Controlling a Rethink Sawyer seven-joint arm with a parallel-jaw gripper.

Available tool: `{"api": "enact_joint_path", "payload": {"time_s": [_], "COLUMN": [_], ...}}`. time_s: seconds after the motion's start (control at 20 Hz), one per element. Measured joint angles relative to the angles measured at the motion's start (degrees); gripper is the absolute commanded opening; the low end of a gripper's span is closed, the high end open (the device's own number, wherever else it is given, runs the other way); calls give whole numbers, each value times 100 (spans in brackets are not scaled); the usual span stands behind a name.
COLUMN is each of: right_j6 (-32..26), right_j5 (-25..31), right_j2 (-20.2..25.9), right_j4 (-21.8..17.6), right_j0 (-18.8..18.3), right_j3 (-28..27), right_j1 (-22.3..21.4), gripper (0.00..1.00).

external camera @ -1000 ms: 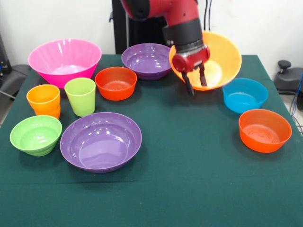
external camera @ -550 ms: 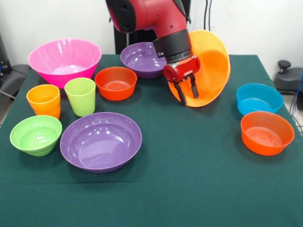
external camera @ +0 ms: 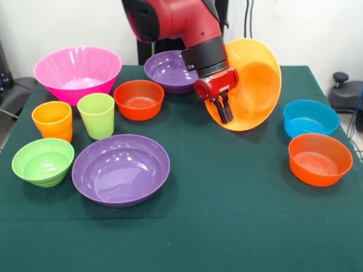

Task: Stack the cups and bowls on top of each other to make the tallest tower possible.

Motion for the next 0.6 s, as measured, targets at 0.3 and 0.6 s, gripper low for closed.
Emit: {"api": "enact_joint_path", "payload": {"time_s": [0.3,0.6], "right_j6": [0,0], "right_j5": [272,1196], "right_j2": [280,683], "right_j4": [-57,101], "right_j0": [-243,-589], "right_j3": [51,193], "right_j1": [-68,-391], "gripper": [0,0]}}
